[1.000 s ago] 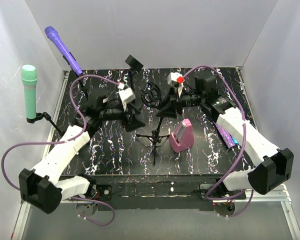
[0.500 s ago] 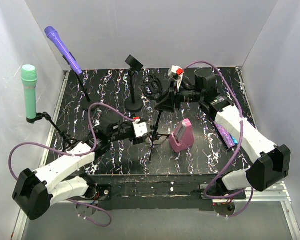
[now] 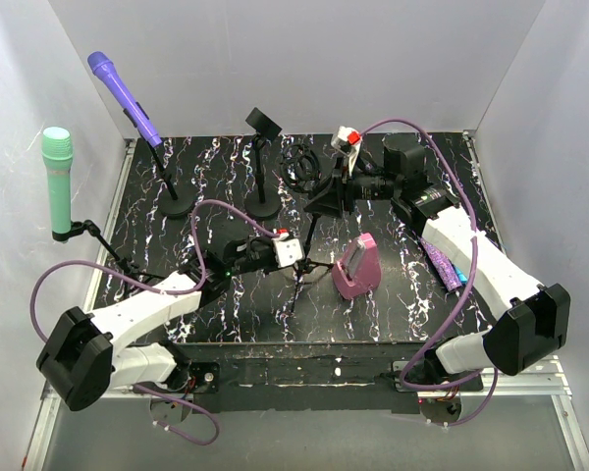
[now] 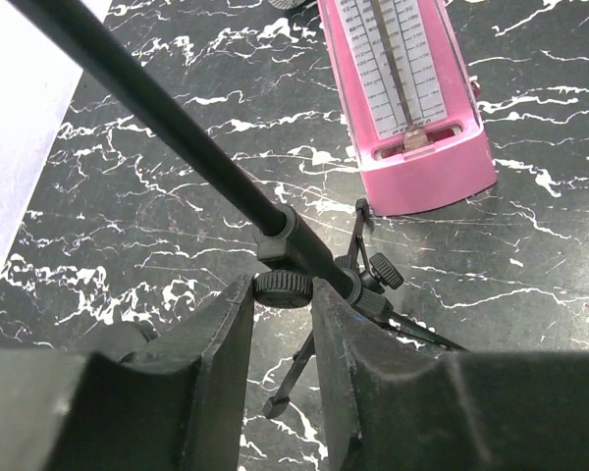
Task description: Remove the microphone from the stand
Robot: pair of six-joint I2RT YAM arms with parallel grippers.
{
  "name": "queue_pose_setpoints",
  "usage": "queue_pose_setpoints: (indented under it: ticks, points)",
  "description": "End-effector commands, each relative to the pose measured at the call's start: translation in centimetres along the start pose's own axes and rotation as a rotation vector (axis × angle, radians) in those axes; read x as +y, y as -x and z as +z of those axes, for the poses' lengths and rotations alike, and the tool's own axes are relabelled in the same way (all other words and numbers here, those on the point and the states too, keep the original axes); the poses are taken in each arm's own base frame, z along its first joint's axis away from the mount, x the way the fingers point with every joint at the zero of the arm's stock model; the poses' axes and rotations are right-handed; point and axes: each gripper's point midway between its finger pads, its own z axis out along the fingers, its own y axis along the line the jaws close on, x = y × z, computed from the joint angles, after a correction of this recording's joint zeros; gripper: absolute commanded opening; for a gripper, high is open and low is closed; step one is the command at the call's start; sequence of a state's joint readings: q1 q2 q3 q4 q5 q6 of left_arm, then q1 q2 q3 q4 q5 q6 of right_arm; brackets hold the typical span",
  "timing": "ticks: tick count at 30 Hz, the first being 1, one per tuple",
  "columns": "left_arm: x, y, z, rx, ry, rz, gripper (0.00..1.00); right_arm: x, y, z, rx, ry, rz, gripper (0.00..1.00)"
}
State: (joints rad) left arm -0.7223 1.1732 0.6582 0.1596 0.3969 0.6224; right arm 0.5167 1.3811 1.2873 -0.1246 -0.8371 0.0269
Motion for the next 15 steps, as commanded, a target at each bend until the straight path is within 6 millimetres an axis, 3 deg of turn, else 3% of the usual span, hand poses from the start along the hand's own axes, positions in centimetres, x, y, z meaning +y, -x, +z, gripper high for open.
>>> queue_pose_setpoints:
  ticks: [1,6,8,15]
  points:
    - [1.3,1.0,0.5,-0.013,0.044,-0.022,0.25,0.5,-1.0,-0.1,0.036,0.011,0.097,0.01]
    - [1.9,1.3,1.0,-0.006,0.079,-0.164,0.03,0.6,-1.0,-0.2,0.039,0.013,0.090,0.01]
    - [2.3,1.3,0.6,0.020,0.100,-0.267,0.00,0.8,-0.9,-0.3,0.038,0.014,0.080,0.01]
    - [4.0,0.1,-1.1,0.093,0.028,-1.021,0.00,2.0,-0.6,-1.0,0.023,0.046,0.005,0.01]
